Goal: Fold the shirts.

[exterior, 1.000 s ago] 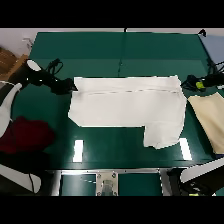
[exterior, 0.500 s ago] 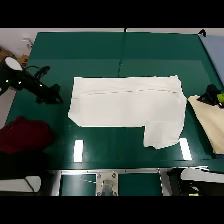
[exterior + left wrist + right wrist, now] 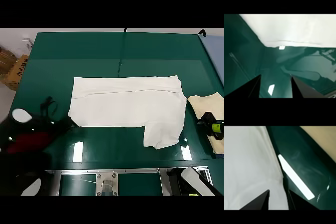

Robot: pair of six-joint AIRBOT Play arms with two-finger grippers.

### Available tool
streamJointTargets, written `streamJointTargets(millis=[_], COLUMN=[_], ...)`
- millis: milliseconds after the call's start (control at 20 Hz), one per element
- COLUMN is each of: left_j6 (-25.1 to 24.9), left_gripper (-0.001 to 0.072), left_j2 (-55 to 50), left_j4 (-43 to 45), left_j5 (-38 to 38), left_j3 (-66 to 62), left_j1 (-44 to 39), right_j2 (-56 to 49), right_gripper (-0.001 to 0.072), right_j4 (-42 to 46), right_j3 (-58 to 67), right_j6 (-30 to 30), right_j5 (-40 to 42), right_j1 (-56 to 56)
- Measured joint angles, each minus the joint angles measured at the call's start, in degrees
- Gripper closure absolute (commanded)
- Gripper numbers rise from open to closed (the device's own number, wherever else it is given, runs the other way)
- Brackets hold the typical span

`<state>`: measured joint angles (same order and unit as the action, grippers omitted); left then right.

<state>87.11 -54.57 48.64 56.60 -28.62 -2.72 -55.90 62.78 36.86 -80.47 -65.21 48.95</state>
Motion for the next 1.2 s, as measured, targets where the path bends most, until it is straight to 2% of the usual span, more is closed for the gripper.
streamJointTargets(millis=[50, 100, 150, 400, 450, 500, 550, 800, 1200], left_j6=[1.1, 2.1, 3.4, 7.5, 7.8, 8.3, 8.4, 8.6, 6.0], left_gripper=[0.0281, 0.0282, 0.0282, 0.0285, 0.0403, 0.0583, 0.0655, 0.0684, 0.0684], left_j2=[0.1, -0.1, -0.7, -6.0, -6.8, -7.5, -8.1, -9.2, -9.3], left_j4=[-1.3, -2.3, -3.1, -7.2, -8.0, -8.2, -8.2, -8.4, -8.7], left_j5=[-4.3, -8.2, -12.4, -26.2, -28.7, -30.7, -32.7, -38.3, -37.4], left_j3=[2.0, 3.2, 4.2, 5.9, 6.0, 6.2, 6.3, 5.5, 2.8], left_j1=[-2.9, -5.4, -8.0, -15.1, -15.7, -16.1, -16.3, -16.9, -16.9], right_j2=[0.4, 0.7, 0.9, 1.4, 1.4, 1.4, 1.3, 0.8, -0.9], right_gripper=[0.039, 0.0269, 0.022, 0.021, 0.021, 0.0201, 0.0201, 0.0201, 0.0205], right_j4=[0.0, -0.1, -0.2, -2.3, -2.9, -3.5, -3.9, -5.2, -7.8], right_j3=[-1.7, -3.1, -4.3, -9.5, -10.4, -11.3, -12.1, -14.0, -17.0], right_j6=[-0.4, -0.7, -1.1, -2.1, -2.2, -2.4, -2.4, -2.5, -2.5], right_j5=[0.6, 1.2, 1.5, 3.4, 3.6, 3.9, 4.0, 2.2, -2.0], right_j1=[0.1, 0.2, 0.2, 0.4, 0.3, 0.1, -0.2, -1.3, -3.5])
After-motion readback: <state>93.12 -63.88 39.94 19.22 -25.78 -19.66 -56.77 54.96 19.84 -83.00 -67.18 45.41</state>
